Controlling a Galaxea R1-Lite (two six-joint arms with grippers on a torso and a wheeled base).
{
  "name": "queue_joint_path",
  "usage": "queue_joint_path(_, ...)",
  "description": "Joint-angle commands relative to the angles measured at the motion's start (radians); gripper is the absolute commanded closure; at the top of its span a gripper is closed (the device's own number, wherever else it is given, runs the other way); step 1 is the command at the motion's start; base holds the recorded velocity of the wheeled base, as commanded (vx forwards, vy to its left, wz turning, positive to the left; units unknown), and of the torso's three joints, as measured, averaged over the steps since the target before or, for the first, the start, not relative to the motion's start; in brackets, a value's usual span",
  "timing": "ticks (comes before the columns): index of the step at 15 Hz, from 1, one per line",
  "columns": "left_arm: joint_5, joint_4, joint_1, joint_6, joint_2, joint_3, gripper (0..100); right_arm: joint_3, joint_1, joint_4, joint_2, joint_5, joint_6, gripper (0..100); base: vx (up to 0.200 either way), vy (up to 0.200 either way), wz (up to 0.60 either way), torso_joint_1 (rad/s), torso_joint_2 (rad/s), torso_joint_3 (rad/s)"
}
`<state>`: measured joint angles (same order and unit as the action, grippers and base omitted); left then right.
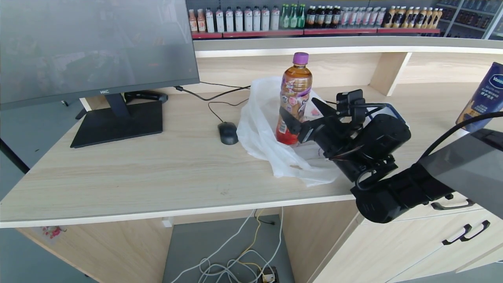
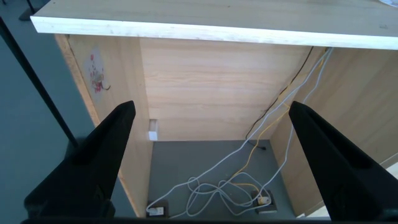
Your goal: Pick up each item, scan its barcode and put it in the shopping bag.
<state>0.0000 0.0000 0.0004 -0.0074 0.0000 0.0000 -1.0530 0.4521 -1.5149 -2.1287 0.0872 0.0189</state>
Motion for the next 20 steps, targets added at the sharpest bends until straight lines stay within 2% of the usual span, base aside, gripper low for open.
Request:
queue_joint_path(1, 0.002, 0.000, 0.000, 0.000, 0.000, 0.000, 0, 0.128, 0.002, -0.010, 0.147, 0.003, 0.003, 0, 0.000, 0.000, 0.00, 0.000, 0.00, 0.000)
queue_joint_path(6, 0.000, 0.000, 0.000, 0.000, 0.000, 0.000, 0, 0.337, 0.007, -0.010, 0.363, 0.011, 0.006, 0, 0.000, 0.000, 0.00, 0.000, 0.00, 0.000)
queue_joint_path(8, 0.000, 0.000, 0.001, 0.000, 0.000, 0.000, 0, 0.458, 0.007, -0.021, 0.429, 0.011, 0.006, 0, 0.000, 0.000, 0.00, 0.000, 0.00, 0.000)
queue_joint_path(10, 0.002, 0.000, 0.001, 0.000, 0.000, 0.000, 0, 0.510, 0.039, -0.056, 0.477, 0.008, 0.010, 0, 0.000, 0.000, 0.00, 0.000, 0.00, 0.000)
queue_joint_path(15, 0.000, 0.000, 0.000, 0.001, 0.000, 0.000, 0, 0.735, 0.030, -0.056, 0.658, 0.003, -0.050, 0, 0.000, 0.000, 0.00, 0.000, 0.00, 0.000)
queue_joint_path(20, 0.000, 0.000, 0.000, 0.001, 0.000, 0.000, 0, 0.806, 0.011, -0.056, 0.734, 0.006, -0.074, 0, 0.000, 0.000, 0.00, 0.000, 0.00, 0.000)
